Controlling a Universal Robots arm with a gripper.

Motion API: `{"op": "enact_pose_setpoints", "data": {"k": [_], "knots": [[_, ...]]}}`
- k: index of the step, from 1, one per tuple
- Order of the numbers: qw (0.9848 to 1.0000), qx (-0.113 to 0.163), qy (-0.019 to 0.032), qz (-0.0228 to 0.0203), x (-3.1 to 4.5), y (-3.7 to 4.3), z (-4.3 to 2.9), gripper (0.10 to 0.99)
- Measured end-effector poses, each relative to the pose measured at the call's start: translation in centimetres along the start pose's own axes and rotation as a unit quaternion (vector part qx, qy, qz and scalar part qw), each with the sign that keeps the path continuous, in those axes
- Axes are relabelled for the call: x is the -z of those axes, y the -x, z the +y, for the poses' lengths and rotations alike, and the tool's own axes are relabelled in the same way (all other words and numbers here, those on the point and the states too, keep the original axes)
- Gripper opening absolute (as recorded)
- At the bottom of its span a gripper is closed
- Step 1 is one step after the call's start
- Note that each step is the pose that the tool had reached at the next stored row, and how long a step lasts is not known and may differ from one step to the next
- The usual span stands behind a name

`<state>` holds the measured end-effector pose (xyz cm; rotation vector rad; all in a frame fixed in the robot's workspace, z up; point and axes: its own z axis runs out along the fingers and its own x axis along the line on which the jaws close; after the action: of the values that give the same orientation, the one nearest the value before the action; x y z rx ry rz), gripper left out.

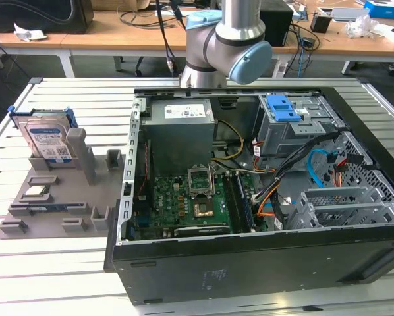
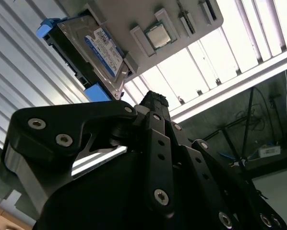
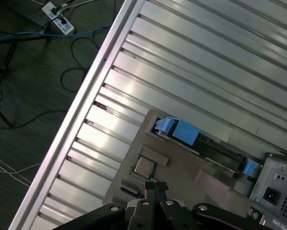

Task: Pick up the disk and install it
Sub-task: 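Pick up the disk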

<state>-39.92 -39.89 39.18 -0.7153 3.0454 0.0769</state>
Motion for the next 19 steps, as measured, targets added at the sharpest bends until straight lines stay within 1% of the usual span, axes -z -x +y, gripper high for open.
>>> {"op": "enact_pose_setpoints", "data": {"k": [6,11,14,15,19], "knots": [[0.9999,0.016,0.0004,0.0007,0.0,0.0,0.0,0.106],[0.9994,0.034,0.0008,0.0015,0.0,0.0,0.0,0.106],[0.999,0.045,0.0011,0.002,0.0,0.0,0.0,0.106],[0.9986,0.053,0.0012,0.0024,0.0,0.0,0.0,0.106],[0.9976,0.07,0.0016,0.0032,0.0,0.0,0.0,0.106]]}}
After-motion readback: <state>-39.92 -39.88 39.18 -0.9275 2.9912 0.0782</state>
